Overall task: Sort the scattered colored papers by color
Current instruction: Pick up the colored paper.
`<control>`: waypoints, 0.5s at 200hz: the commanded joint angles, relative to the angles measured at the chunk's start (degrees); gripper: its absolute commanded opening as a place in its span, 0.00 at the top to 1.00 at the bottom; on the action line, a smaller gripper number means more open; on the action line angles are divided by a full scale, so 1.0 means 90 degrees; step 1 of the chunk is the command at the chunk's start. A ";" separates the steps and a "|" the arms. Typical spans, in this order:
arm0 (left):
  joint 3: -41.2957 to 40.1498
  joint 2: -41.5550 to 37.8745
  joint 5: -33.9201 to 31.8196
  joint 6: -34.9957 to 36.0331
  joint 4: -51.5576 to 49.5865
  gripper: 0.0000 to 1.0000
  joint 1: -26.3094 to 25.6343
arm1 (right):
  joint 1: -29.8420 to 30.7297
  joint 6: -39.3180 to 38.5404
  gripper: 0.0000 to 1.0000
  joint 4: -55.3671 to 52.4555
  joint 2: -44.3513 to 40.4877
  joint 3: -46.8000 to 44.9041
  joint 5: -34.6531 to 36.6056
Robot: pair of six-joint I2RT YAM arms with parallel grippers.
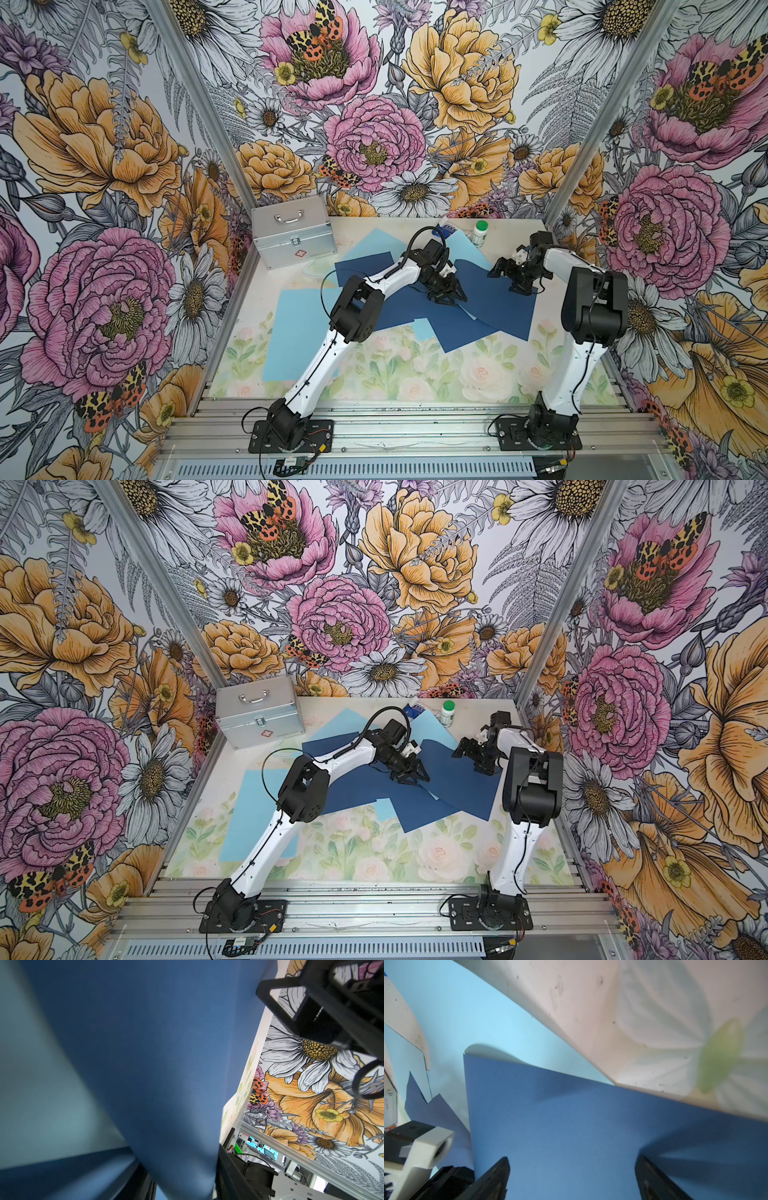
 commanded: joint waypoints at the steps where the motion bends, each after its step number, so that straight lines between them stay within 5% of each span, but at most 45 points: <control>1: -0.0193 -0.0225 -0.0339 0.0227 -0.0134 0.64 0.0079 | 0.0093 0.0096 0.05 -0.0432 -0.0142 -0.0205 -0.0222; 100: -0.1504 -0.1529 -0.1143 0.1550 -0.0144 0.76 0.0479 | 0.0182 0.0001 0.05 -0.0434 -0.0923 -0.0081 0.0270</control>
